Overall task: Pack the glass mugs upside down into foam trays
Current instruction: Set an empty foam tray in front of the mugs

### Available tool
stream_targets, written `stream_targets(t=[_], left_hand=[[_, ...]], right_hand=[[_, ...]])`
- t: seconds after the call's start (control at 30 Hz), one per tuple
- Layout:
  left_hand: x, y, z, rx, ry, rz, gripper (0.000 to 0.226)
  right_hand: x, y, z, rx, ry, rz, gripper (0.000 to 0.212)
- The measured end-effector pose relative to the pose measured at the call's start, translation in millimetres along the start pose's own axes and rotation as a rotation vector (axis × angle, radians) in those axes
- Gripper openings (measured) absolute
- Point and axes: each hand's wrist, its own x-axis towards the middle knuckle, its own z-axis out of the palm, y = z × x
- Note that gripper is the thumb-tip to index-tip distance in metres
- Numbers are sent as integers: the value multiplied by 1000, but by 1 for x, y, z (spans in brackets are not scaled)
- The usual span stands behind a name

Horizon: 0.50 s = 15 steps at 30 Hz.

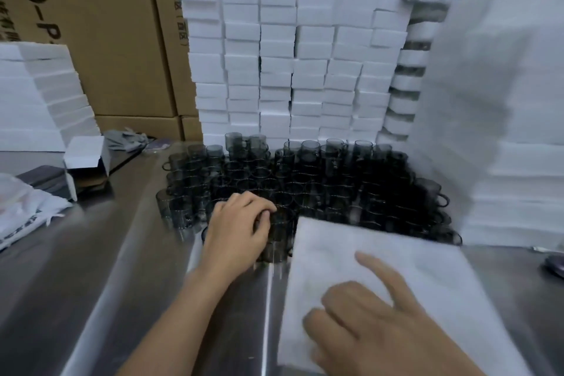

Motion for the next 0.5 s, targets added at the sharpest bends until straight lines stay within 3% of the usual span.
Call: stream_targets(t=[0.03, 0.13, 0.2, 0.27, 0.37, 0.5], left_hand=[[1, -2, -2, -18, 12, -36, 20], [1, -6, -4, -85, -9, -60, 17], [-1, -4, -5, -101, -61, -30, 17], [-1, -4, -7, -94, -96, 18, 17], [4, -6, -14, -99, -100, 64, 19], [5, -5, -24, -214, -137, 85, 26]], right_hand=[[4, -27, 8, 38, -152, -60, 16], [13, -72, 37, 138, -221, -167, 41], [20, -72, 37, 293, -410, -115, 28], [32, -66, 30, 443, -516, -63, 28], [41, -37, 24, 710, -467, -14, 49], [69, 31, 34, 764, -287, 214, 29]])
